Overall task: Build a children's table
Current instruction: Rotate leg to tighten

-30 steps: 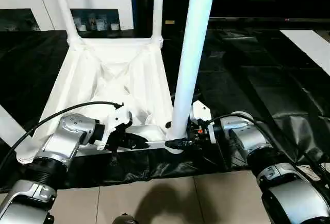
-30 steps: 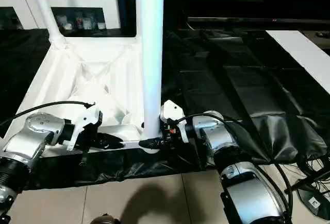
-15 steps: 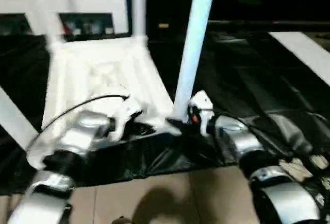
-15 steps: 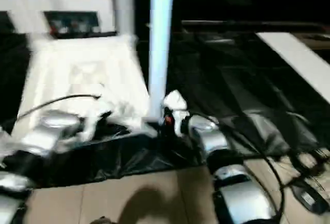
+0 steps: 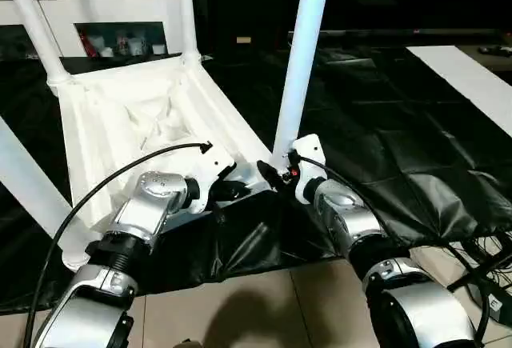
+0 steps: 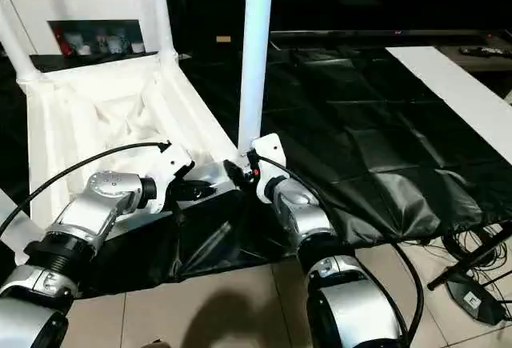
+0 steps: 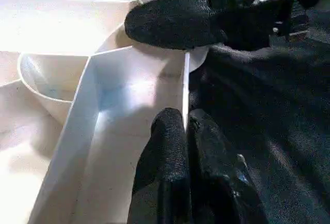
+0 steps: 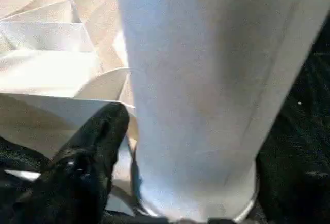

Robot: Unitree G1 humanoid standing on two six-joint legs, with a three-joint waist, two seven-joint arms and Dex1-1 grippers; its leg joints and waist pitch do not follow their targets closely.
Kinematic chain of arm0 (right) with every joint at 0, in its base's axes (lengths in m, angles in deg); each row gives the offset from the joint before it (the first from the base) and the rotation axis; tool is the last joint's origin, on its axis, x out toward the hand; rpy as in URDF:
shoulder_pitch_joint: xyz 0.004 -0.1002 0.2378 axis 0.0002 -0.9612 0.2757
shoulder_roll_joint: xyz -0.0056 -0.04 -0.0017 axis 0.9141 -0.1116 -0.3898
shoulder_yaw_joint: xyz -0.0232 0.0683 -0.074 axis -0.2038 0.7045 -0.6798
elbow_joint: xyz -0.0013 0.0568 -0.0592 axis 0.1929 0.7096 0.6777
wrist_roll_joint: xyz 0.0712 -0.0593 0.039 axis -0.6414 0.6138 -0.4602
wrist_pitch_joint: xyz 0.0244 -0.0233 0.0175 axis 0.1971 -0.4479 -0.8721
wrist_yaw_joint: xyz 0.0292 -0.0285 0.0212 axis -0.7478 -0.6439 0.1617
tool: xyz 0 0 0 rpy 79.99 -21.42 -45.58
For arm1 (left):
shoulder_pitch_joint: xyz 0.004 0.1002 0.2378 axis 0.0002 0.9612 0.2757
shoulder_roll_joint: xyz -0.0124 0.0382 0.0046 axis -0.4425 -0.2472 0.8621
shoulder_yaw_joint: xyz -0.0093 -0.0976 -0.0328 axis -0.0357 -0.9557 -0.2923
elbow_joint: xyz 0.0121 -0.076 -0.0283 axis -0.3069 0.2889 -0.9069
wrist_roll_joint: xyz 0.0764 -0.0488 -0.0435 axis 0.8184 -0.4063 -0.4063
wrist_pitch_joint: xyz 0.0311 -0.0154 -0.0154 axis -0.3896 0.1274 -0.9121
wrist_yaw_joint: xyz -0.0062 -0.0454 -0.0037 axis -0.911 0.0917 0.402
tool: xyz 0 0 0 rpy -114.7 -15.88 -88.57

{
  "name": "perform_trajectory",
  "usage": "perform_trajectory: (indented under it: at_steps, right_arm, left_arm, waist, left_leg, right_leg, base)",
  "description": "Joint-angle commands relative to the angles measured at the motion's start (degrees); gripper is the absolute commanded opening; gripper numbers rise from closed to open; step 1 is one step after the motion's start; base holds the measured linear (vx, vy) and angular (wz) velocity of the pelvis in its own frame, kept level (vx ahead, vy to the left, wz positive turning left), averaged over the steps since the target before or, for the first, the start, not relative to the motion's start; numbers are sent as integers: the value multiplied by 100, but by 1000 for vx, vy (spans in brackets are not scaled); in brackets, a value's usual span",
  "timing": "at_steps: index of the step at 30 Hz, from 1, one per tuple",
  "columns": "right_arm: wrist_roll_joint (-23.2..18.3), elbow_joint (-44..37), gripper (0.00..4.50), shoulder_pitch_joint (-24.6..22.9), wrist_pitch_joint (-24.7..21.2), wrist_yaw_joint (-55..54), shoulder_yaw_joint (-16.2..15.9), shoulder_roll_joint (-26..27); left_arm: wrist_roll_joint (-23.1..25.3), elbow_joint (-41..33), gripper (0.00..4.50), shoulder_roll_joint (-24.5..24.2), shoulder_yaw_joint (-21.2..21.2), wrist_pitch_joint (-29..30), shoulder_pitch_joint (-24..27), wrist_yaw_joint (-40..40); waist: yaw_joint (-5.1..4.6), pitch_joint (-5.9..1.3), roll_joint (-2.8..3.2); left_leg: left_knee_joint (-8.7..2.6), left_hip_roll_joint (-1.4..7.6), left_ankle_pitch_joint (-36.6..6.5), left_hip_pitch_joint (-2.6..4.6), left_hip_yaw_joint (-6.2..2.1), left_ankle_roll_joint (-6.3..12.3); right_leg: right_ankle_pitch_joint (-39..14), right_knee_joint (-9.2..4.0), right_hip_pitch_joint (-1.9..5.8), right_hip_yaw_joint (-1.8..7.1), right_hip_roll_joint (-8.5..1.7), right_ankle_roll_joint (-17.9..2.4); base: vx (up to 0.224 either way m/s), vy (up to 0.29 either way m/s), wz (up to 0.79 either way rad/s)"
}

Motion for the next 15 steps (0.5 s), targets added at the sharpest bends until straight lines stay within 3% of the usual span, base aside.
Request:
perform_trajectory:
  at_steps: [1, 5, 8, 9, 12, 15]
  right_arm:
    - [46, -155, 422, -62, 190, 1147, -518, 267]
    - [178, -222, 430, -128, 407, 1905, -710, -221]
    - [45, -363, 430, -158, 371, 2723, -775, -469]
    - [-5, -445, 430, -172, 350, 3145, -829, -591]
    - [-10, -557, 415, -194, 361, 3983, -964, -823]
    - [5, -603, 386, -195, 346, 4580, -1145, -1006]
  left_arm:
    - [-256, -200, 0, 230, 326, -358, 114, 485]
    - [-391, -268, 0, -118, 344, -612, 227, 1207]
    - [-496, -267, 0, -289, 308, -691, 235, 1565]
    - [-543, -259, 0, -373, 298, -720, 231, 1755]
    - [-624, -234, 0, -522, 268, -769, 222, 2164]
    - [-721, -209, 0, -628, 255, -779, 207, 2575]
  waist:
    - [8, -267, -5]
    - [29, -298, -5]
    - [87, -336, 0]
    - [108, -351, -9]
    - [154, -366, -12]
    - [188, -344, -9]
  left_leg:
    - [-413, 213, -1818, -12, -138, 38]
    - [-374, 211, -1440, -19, -99, 187]
    - [-327, 223, -989, -52, -74, 317]
    - [-287, 216, -740, -71, -64, 465]
    - [-240, 217, -601, -82, -52, 610]
    - [-242, 224, -769, -85, -50, 600]
  right_leg:
    - [-1907, -566, 163, 360, -437, -861]
    - [-1289, -489, 184, 359, -404, -1037]
    - [-507, -376, 223, 334, -369, -1230]
    - [-32, -311, 229, 318, -349, -1349]
    - [220, -276, 212, 314, -359, -1446]
    - [-54, -301, 187, 312, -365, -1463]
  base:
    - [0, 0, 0]
    - [0, 0, 0]
    - [0, 0, 0]
    - [0, 0, 0]
    - [0, 0, 0]
    - [0, 0, 0]
